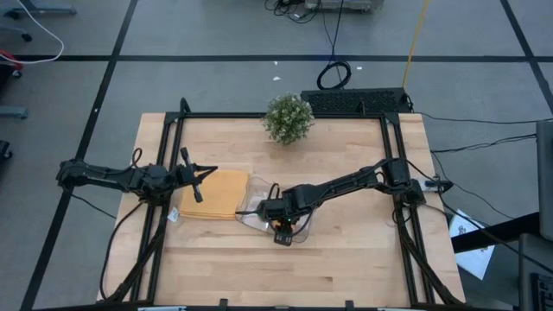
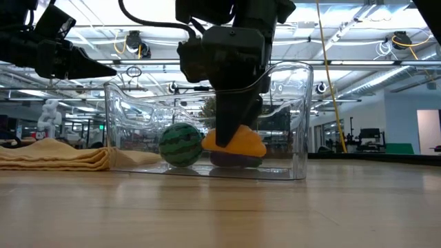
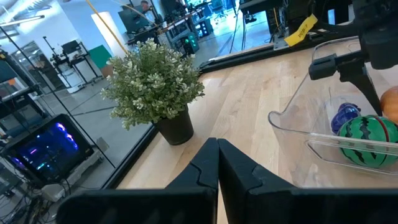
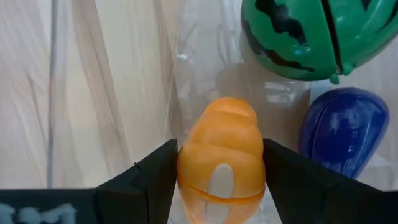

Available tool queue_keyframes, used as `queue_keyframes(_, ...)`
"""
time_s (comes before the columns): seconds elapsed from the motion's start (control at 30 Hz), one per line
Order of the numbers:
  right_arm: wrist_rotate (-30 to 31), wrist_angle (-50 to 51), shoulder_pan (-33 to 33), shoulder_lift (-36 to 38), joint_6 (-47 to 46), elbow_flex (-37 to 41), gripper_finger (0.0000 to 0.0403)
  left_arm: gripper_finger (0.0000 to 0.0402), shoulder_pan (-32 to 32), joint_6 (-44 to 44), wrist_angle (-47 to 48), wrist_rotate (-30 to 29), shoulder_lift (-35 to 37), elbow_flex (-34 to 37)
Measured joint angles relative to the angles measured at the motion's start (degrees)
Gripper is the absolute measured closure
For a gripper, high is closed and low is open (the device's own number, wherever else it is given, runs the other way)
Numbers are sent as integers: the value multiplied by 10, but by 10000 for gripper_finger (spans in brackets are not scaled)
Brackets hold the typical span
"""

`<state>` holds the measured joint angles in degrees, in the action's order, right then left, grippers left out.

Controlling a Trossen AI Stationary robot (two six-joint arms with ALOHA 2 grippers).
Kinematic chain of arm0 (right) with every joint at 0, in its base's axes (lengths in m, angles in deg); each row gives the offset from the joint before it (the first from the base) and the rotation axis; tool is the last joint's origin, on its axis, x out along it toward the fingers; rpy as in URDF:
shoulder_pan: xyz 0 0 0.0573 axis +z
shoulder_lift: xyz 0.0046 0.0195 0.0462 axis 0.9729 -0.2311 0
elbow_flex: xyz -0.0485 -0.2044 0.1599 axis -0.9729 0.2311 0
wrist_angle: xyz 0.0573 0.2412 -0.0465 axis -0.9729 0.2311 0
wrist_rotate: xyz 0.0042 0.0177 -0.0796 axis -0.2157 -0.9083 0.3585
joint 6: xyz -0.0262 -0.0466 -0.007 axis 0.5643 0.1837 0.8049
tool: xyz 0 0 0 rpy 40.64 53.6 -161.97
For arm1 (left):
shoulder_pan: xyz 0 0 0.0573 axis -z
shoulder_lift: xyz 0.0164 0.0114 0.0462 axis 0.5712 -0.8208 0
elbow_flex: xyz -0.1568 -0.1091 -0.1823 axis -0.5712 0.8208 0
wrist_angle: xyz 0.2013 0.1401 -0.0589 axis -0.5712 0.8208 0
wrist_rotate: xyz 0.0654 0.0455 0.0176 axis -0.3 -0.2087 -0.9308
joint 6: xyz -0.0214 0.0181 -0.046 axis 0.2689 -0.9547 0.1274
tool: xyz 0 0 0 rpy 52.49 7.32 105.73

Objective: Pick and placing Produce into tupperware
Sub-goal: Put the bread into the transparent bin

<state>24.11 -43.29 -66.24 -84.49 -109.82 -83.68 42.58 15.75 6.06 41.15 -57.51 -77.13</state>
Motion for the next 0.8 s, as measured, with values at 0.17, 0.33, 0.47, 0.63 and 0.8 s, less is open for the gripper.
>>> queue_keyframes(0.17,0,0,-2,0,1,0,195,398,0,0,0,0,0,0)
queue_keyframes(0.33,9,0,-3,0,-17,0,195,398,0,0,0,0,0,0)
queue_keyframes(0.47,17,-9,-3,0,-21,0,195,398,0,0,0,0,0,0)
queue_keyframes(0.63,20,-27,-2,0,-24,0,195,398,0,0,0,0,0,0)
queue_keyframes(0.8,20,-35,-2,0,-36,10,195,398,0,0,0,0,0,0)
